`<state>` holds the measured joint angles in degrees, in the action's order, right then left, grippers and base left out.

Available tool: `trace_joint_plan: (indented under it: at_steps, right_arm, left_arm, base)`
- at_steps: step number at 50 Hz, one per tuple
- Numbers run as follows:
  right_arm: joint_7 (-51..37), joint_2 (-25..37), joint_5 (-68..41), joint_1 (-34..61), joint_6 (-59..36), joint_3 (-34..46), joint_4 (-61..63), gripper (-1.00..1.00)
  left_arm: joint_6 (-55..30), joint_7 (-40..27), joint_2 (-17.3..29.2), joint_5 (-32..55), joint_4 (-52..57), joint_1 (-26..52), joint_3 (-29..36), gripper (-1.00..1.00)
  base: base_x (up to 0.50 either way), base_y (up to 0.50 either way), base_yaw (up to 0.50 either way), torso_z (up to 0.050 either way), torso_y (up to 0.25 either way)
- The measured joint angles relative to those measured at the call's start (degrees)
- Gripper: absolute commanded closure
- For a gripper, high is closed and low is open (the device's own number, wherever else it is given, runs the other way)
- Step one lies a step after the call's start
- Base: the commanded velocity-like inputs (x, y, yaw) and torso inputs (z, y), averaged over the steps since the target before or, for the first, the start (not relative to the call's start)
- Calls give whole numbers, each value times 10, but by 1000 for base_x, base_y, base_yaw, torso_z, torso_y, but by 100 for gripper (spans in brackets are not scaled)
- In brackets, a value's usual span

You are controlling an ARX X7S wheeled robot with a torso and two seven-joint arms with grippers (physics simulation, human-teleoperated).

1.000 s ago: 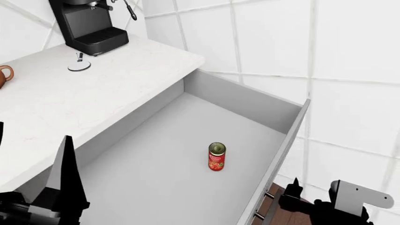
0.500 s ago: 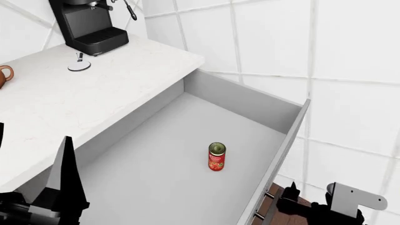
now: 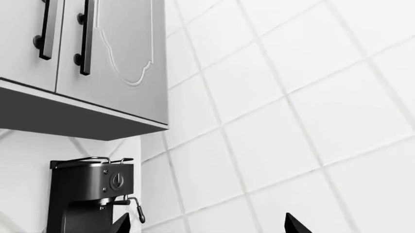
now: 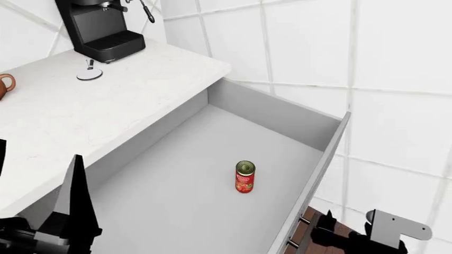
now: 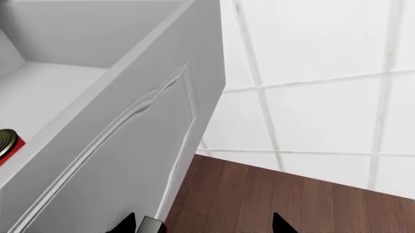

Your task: Close the right drawer.

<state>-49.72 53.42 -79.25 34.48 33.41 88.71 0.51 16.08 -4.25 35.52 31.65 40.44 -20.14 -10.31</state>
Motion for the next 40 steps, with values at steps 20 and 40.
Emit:
trace_joint_plan:
  at_steps: [20, 40]
  right_arm:
    - [12, -12, -3, 4, -11, -3, -9, -100]
    - [28, -27, -5, 10, -22, -7, -19, -100]
  left_arm:
    - [2, 1, 0, 3, -3, -2, -2, -100]
    - [7, 5, -2, 4, -12, -4, -3, -100]
  base:
    - [0, 0, 0, 0, 0]
    - [0, 0, 0, 0, 0]
